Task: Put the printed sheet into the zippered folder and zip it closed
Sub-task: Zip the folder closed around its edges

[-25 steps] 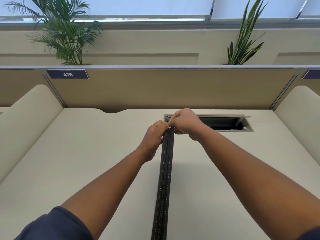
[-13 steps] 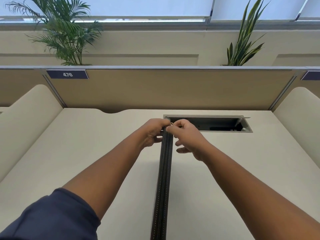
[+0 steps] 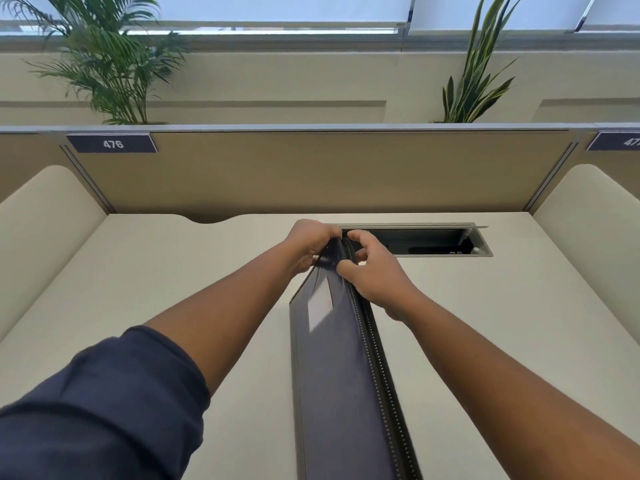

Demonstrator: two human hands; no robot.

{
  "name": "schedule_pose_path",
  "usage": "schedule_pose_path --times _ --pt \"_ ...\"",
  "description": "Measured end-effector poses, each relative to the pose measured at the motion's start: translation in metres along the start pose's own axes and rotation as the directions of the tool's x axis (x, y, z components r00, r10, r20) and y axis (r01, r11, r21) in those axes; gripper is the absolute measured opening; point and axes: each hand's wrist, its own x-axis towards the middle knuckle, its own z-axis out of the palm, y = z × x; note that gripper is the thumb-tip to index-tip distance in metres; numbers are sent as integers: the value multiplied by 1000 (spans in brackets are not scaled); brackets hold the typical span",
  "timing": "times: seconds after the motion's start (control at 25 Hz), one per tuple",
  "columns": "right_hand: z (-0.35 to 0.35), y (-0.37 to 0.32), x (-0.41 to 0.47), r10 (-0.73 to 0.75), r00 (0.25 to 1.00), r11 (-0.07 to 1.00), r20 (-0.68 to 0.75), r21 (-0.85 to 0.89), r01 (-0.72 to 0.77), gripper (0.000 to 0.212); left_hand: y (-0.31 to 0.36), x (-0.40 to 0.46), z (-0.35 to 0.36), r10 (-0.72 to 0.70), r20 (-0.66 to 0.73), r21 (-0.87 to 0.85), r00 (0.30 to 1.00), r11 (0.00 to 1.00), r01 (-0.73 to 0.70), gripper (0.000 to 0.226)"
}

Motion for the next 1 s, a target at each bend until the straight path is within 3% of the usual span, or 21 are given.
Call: schedule_pose_path --times 0.32,0.48,0.68,0.8,0.92,1.0 --pt "-3 56 25 -5 995 999 -98 -47 1 31 -12 40 40 -60 -62 178 996 981 70 13" --pt "-7 95 34 84 987 996 -134 49 -78 28 -27 63 61 -144 -34 227 989 963 148 13" --pt "-2 137 30 200 964 961 -174 225 -159 29 -44 84 87 -228 33 459 973 868 188 11" --pt "2 157 34 309 930 932 -200 259 -254 15 -55 93 99 -228 55 560 972 813 159 14" --pt "1 167 46 336 918 938 -210 165 -305 43 -68 98 107 -214 70 601 974 789 130 11" --pt "0 172 55 317 918 947 -238 125 -295 45 -77 103 111 -197 67 599 978 792 119 12"
